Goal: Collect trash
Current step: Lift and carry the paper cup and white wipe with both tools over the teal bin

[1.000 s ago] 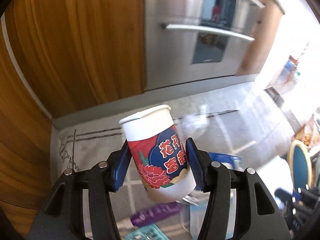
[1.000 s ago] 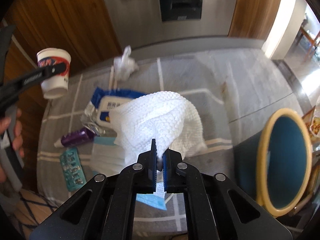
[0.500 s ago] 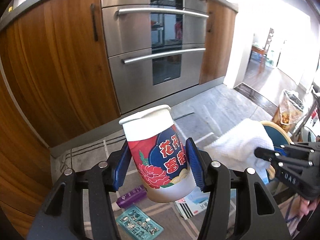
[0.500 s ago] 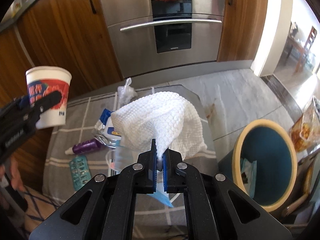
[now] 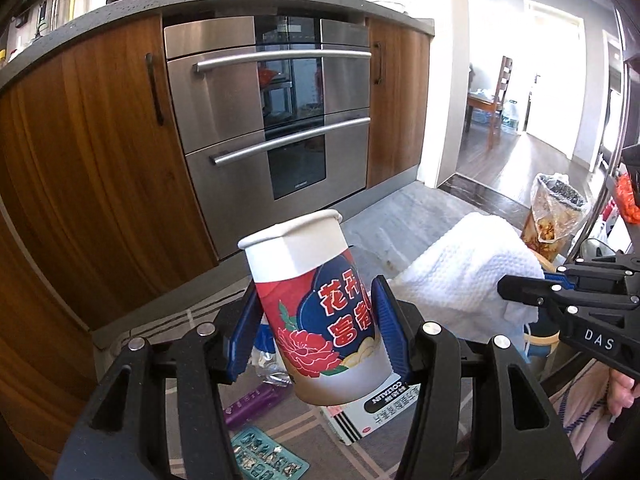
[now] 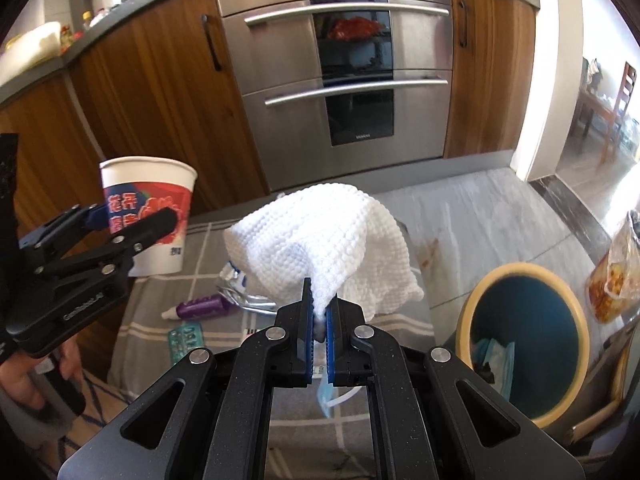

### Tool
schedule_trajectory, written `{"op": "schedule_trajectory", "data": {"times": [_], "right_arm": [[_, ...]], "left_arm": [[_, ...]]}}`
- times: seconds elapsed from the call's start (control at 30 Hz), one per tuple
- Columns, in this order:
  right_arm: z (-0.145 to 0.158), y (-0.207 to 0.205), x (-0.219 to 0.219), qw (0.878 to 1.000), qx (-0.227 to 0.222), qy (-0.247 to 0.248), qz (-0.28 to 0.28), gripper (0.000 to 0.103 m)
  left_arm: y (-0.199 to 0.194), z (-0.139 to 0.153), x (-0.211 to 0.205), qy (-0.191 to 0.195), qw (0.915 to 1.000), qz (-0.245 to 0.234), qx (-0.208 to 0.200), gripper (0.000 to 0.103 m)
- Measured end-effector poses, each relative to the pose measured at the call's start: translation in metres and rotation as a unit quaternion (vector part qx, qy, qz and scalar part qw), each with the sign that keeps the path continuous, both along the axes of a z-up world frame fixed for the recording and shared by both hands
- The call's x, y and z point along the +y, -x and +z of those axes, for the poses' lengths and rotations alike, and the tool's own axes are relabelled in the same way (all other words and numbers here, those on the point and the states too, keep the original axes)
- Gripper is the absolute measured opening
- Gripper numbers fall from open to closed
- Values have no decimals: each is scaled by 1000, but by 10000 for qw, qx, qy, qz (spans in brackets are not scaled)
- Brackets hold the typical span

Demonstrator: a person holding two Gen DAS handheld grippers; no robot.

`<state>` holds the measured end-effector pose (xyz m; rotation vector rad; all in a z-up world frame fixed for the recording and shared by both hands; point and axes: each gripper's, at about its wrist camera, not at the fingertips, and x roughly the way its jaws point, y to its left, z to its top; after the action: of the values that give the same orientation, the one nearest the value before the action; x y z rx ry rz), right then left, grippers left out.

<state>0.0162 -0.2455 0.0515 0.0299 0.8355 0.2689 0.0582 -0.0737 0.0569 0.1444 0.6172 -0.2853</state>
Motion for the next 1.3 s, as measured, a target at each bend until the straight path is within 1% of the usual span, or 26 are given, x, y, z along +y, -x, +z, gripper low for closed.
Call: {"op": "schedule_trajectory", "data": {"times": [0.4, 0.43, 0.53, 0.57, 0.63, 0.67, 0.7, 0.77, 0.87, 0.97, 1.07, 1.1, 1.13, 1.17, 1.23, 1.3], "right_arm": [[16, 6, -25, 9992, -184, -319, -145, 6], [14, 4, -26, 9991, -125, -380, -139, 6], [-1, -4, -24, 9978, 260, -608, -33, 6], [-10, -9, -20, 9967, 468, -665, 55, 6], [-19, -15, -13, 9931, 716, -890, 253, 6], [-24, -19, -8, 9920, 804, -908, 352, 6], [-30, -22, -3, 9924, 875, -787, 367, 6], [-55, -33, 11, 9917, 1208, -299, 309, 6], [-92, -44, 28, 9845, 1707, 301, 259, 6], [-120, -52, 33, 9766, 1970, 851, 116, 6], [-136, -58, 18, 9703, 2344, 577, -162, 6], [-140, -59, 14, 9677, 2471, 437, -240, 10], [-141, -58, 13, 9663, 2522, 404, -304, 16], [-141, -55, 10, 9664, 2517, 395, -352, 20], [-136, -56, 5, 9683, 2426, 346, -480, 30], [-131, -60, -1, 9709, 2305, 185, -619, 32]], "left_arm": [[-6, -1, -13, 50, 9996, -273, 49, 54], [-7, -2, -15, 41, 9995, -297, 54, 54], [-9, -1, -15, 72, 9994, -317, 80, 54], [-10, -1, -13, 94, 9994, -309, 92, 54], [-12, 0, -10, 142, 9995, -251, 115, 55], [-14, 0, -8, 173, 9995, -225, 148, 55], [-15, -1, -6, 198, 9994, -206, 185, 55], [-17, -2, -6, 191, 9994, -192, 220, 55], [-18, -5, -8, 147, 9993, -202, 274, 55], [-18, -5, -9, 136, 9993, -193, 288, 55], [-19, -4, -5, 175, 9992, -172, 302, 55], [-19, -5, -4, 181, 9992, -163, 306, 55], [-19, -5, -2, 199, 9992, -154, 318, 55], [-19, -5, -2, 214, 9991, -147, 326, 55], [-18, -5, 0, 229, 9991, -141, 334, 55], [-18, -4, 0, 247, 9990, -142, 339, 55]]}}
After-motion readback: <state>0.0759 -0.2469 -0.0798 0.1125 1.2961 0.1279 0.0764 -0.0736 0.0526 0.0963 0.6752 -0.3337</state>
